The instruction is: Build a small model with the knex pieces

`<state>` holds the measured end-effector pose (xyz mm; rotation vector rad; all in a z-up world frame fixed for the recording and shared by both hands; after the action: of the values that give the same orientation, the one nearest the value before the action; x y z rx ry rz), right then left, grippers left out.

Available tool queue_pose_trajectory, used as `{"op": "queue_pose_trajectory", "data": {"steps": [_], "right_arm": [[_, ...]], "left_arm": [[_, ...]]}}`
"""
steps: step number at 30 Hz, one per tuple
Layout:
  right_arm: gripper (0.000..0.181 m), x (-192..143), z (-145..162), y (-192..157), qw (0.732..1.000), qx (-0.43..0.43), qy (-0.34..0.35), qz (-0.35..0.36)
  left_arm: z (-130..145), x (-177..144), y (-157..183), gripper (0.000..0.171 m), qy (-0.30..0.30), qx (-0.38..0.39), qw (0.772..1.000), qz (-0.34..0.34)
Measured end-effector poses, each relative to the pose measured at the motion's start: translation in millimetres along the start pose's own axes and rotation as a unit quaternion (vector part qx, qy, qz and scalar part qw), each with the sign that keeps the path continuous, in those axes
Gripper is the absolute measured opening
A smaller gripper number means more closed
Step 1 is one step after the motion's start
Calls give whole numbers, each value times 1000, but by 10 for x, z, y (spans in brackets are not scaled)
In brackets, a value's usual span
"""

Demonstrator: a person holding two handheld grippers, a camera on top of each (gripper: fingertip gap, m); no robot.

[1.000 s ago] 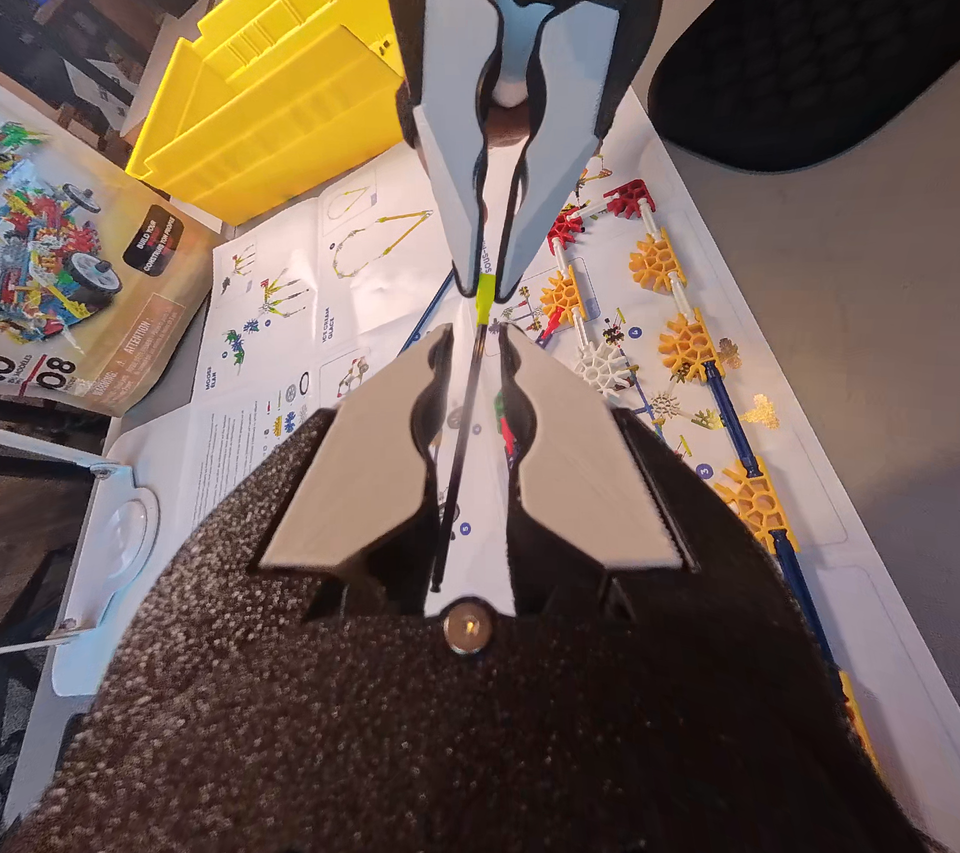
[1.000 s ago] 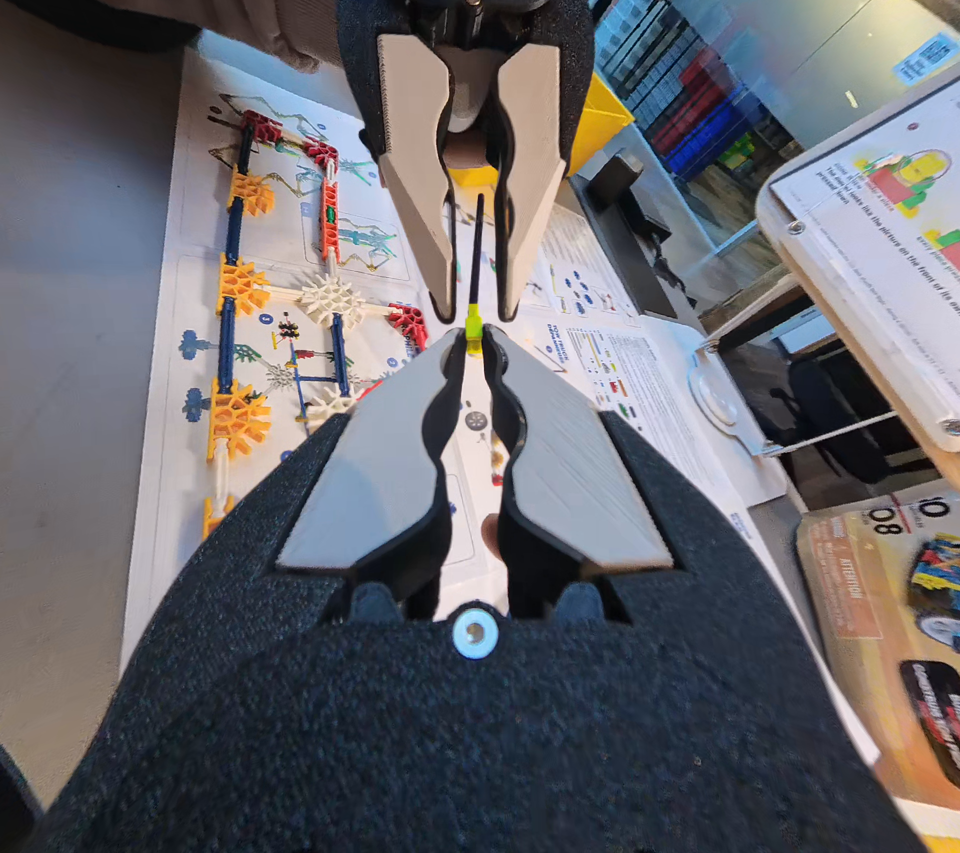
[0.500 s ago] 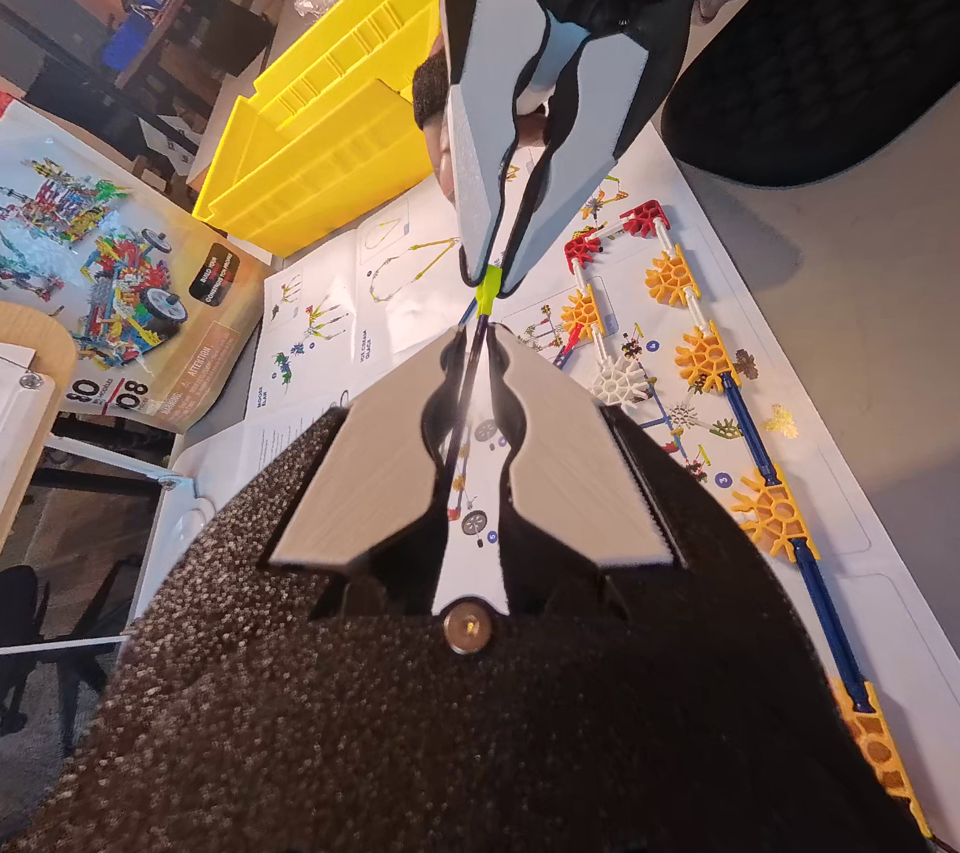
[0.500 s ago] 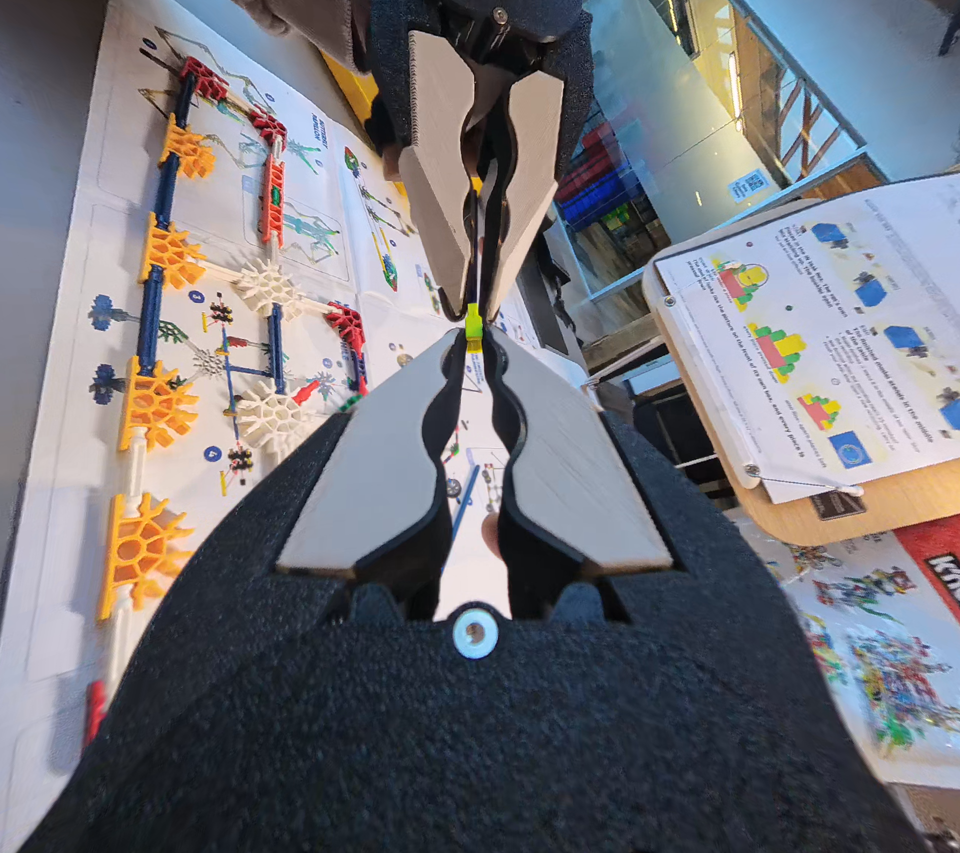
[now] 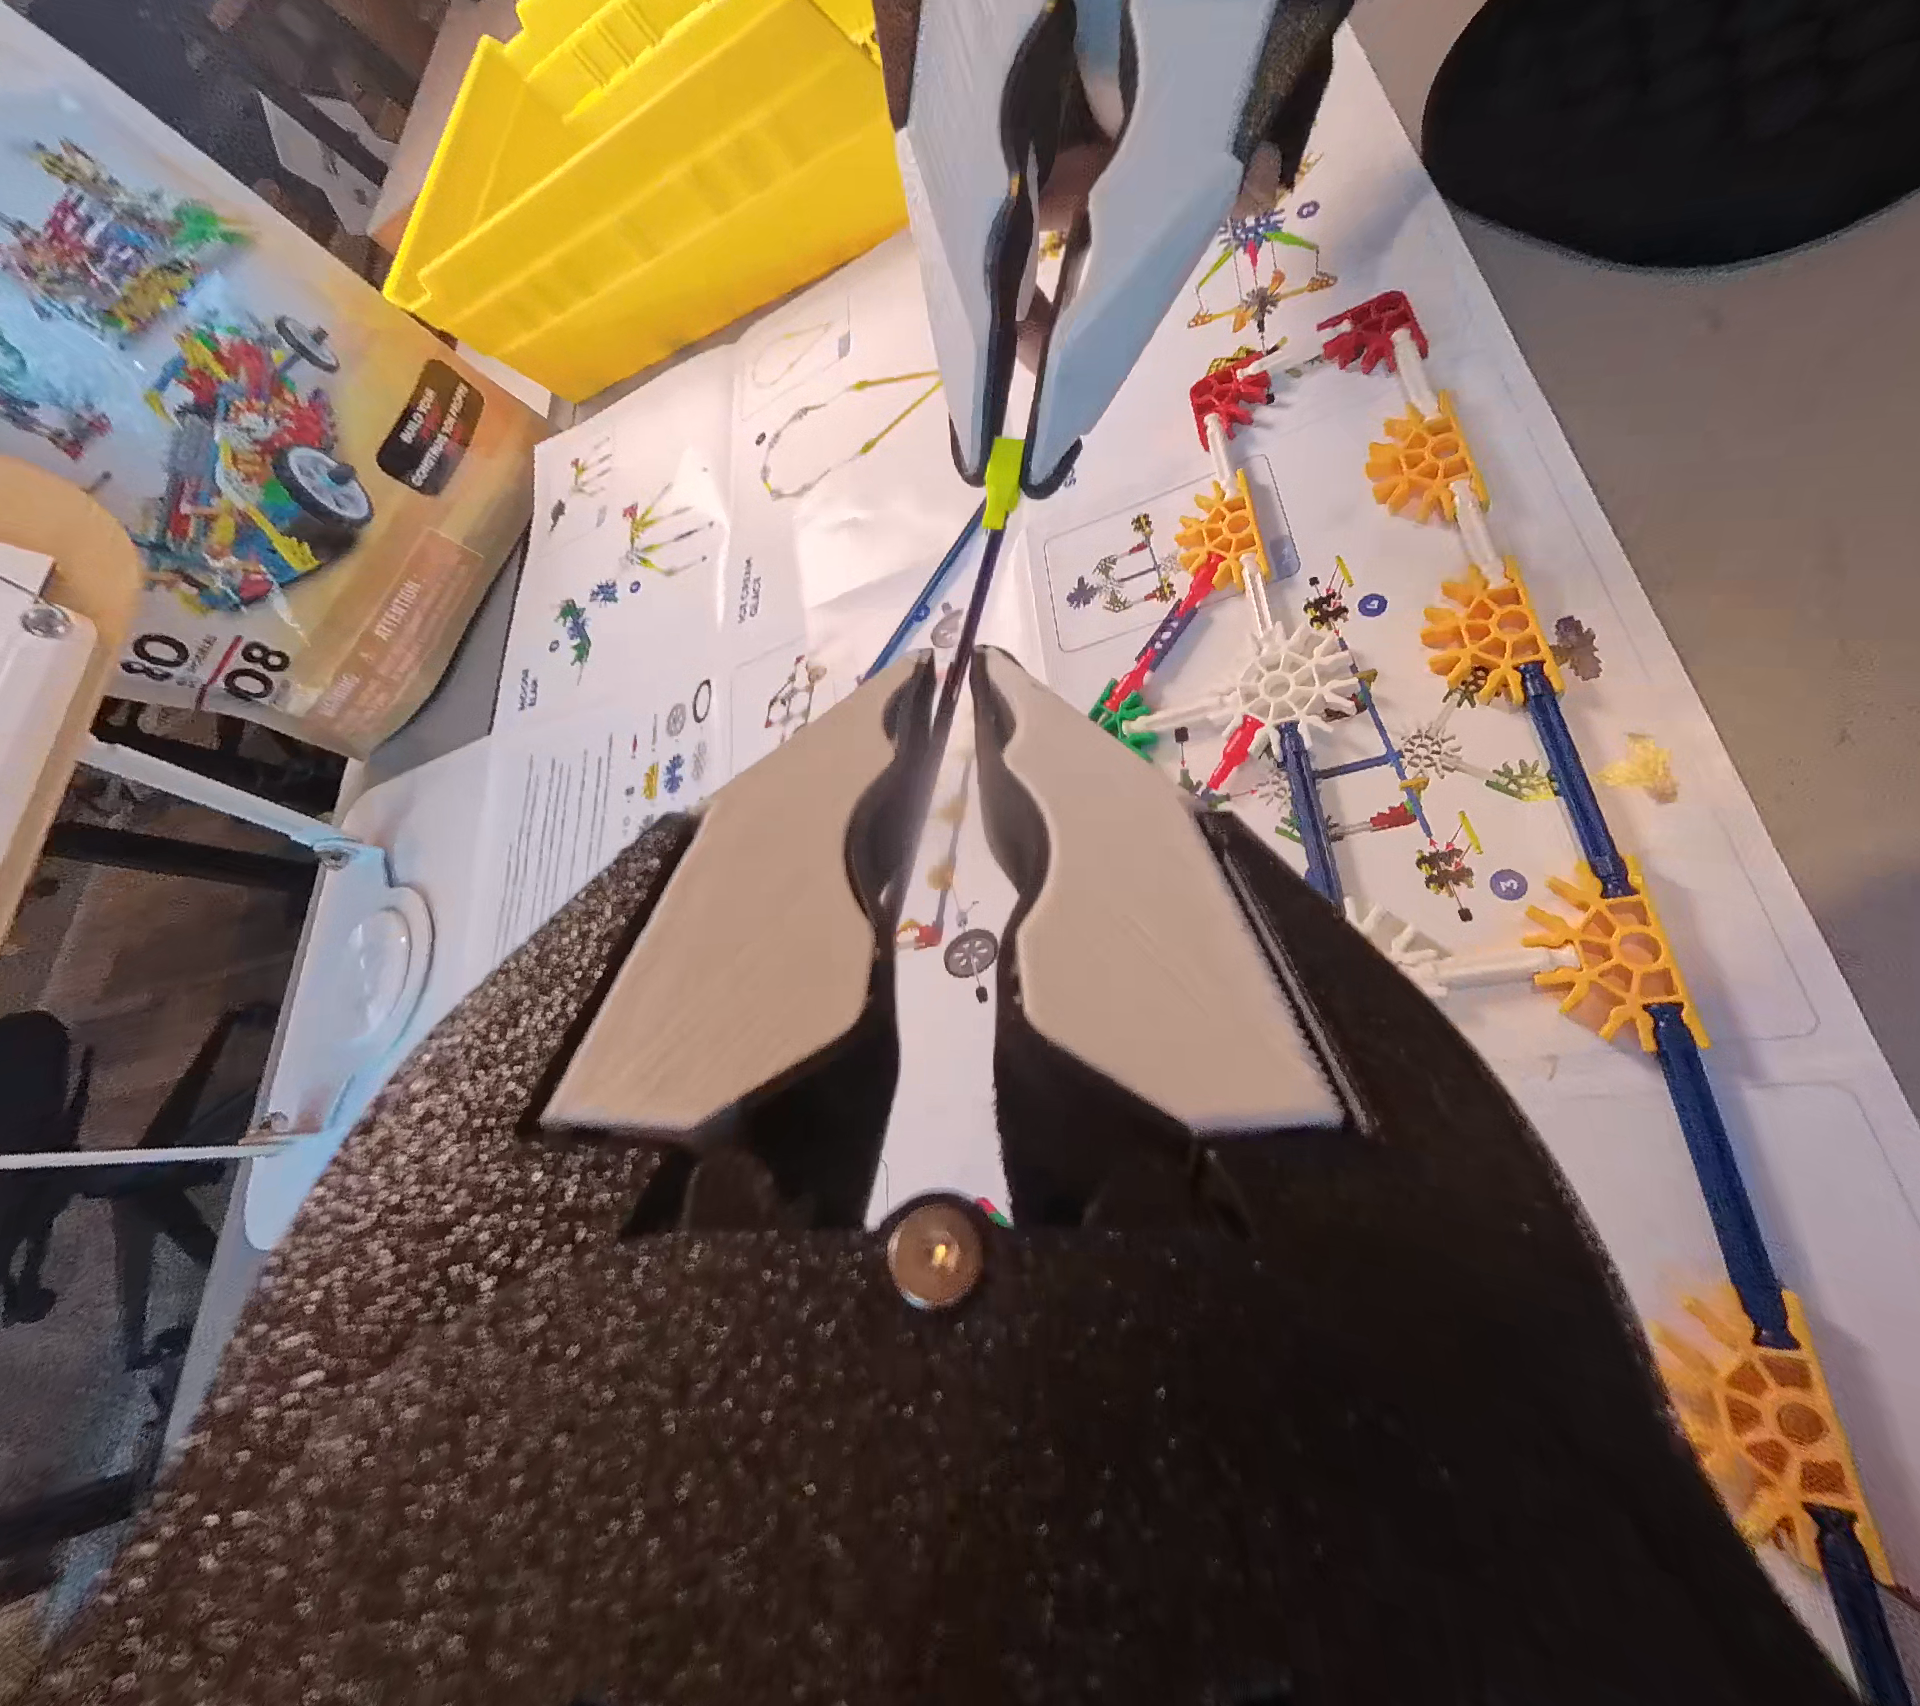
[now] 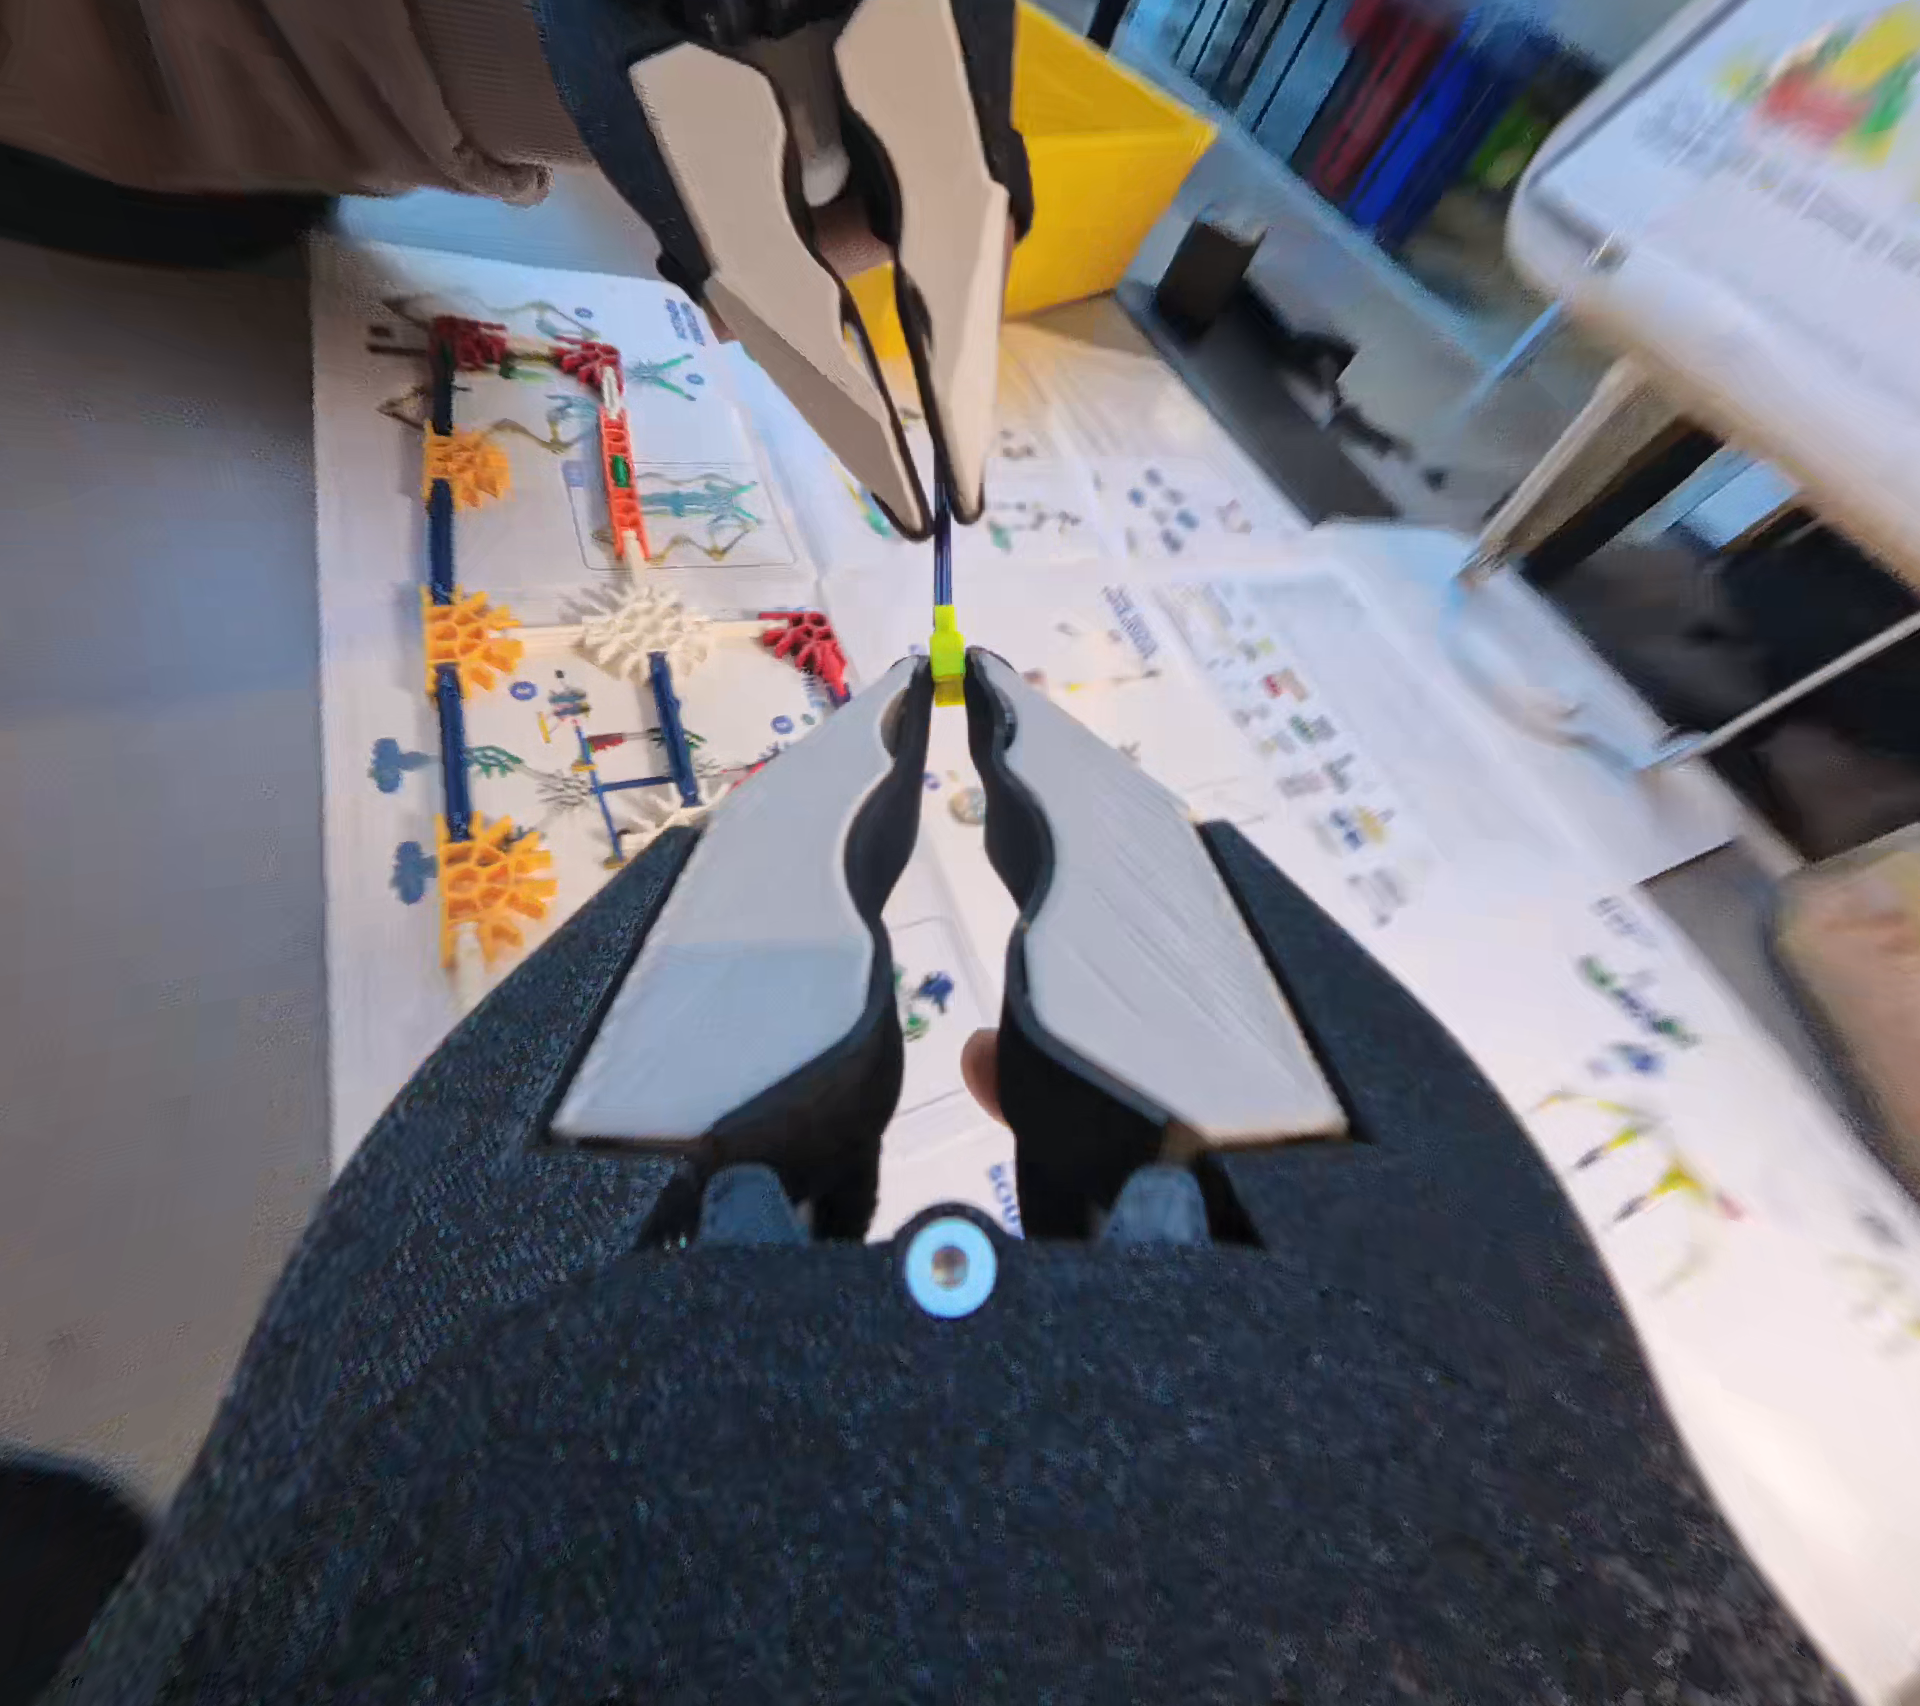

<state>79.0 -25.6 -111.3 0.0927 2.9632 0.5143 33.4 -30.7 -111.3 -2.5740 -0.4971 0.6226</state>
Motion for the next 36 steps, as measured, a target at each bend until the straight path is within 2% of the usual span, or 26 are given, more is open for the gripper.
{"op": "queue_pose_trajectory", "data": {"steps": [3,6,10,13,17,22,26,28,30,32,34,36], "right_arm": [[5,7,270,47,978,193,-68,-42],[5,-2,528,33,925,346,-140,-73],[5,-1,782,82,861,468,-187,-73],[6,2,924,139,834,506,-209,-63],[7,-14,1006,217,836,494,-233,-46],[16,-68,977,324,865,432,-255,-30],[9,-19,893,358,902,343,-261,-36],[8,4,915,295,912,288,-290,-48],[8,18,993,279,914,247,-318,-48],[4,48,996,292,910,262,-318,-48],[3,53,1003,313,901,290,-318,-50],[0,53,1013,335,881,348,-315,-54]], "left_arm": [[172,22,5,1,-13,-54,998,16],[423,61,-17,8,-39,-89,995,20],[702,106,74,15,-61,-151,985,58],[893,162,26,14,-85,-171,980,55],[1042,229,-56,10,-113,-173,978,40],[1054,253,-182,11,-109,-175,978,21],[1118,297,-188,17,-111,-185,976,38],[1114,312,-182,16,-108,-192,974,48],[1112,310,-151,11,-109,-199,972,62],[1104,306,-126,4,-108,-205,970,70],[1094,291,-102,3,-109,-211,968,77],[1068,266,-57,3,-108,-229,963,95]]}}
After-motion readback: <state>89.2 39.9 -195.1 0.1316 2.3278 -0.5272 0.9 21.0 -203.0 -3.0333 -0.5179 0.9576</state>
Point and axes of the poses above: each gripper's, where its closed fingertips meet, x out along the fingers, z out of its underside, y = z × x across the jaws, the point moved 1 cm from there along -x, back along the fingers, and after that the axes turned 12 degrees about y, right-handed, at the moved point
